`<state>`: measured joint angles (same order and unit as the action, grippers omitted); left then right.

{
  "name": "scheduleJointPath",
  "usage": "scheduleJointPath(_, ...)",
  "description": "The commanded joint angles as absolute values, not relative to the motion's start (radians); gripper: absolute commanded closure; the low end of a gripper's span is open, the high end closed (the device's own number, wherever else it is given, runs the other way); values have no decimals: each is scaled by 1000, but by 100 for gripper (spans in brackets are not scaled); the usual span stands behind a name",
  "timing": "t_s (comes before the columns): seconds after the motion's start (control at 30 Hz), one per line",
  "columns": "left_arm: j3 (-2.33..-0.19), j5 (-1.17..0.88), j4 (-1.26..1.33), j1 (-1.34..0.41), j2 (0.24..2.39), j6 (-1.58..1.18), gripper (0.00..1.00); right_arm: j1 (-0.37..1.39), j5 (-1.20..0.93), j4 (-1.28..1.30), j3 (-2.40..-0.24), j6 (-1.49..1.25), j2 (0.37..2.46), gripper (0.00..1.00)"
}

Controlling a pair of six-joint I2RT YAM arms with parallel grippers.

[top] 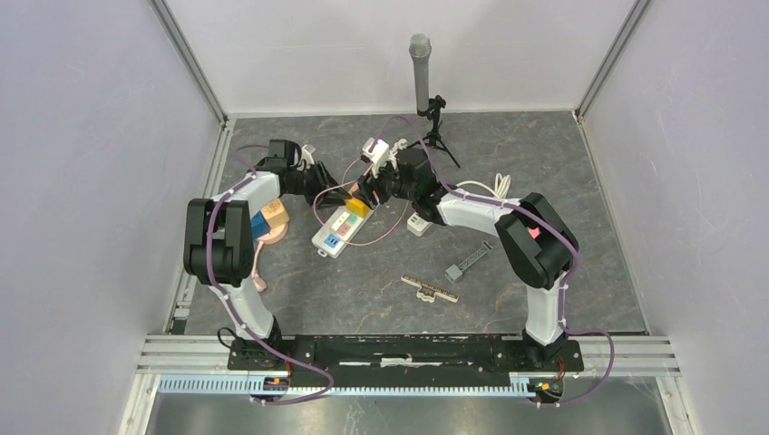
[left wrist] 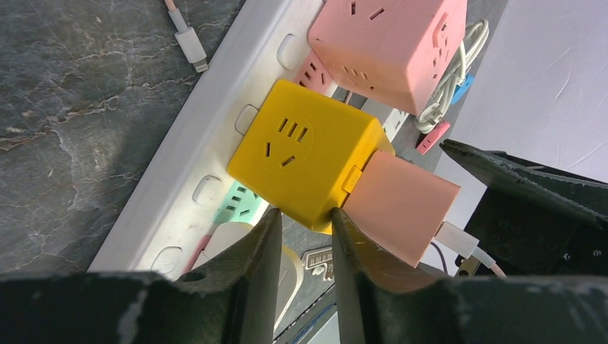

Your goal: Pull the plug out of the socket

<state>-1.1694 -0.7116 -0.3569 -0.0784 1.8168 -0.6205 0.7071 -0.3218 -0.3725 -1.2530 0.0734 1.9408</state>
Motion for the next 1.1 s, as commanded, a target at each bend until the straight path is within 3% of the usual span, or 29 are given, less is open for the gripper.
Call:
scheduleJointPath(0.0, -1142, -661, -391, -95, 1837, -615, 64, 713, -337, -396, -1317, 48, 1968, 39)
scheduleJointPath(0.17, -1127, -606, -412, -95, 1831, -599, 66, 713, -318, -403, -1309, 24, 1962, 68)
scheduleJointPath(0.23, -1123, -592, -414, -95, 1834, -599, 67, 713, -310, -433, -1285, 19, 1943, 75)
scheduleJointPath(0.57, -1129, -482, -489, -96, 1851, -566, 74, 680, -394, -541, -1282, -120, 1906, 97)
scheduleJointPath(0.83, -1132, -464, -504, -95, 1865, -562, 76, 750, -287, -421, -1285, 89, 1889, 100)
scheduleJointPath(1.07, -1131, -444, -520, -95, 1874, -557, 76, 689, -390, -581, -1249, -140, 1844, 100)
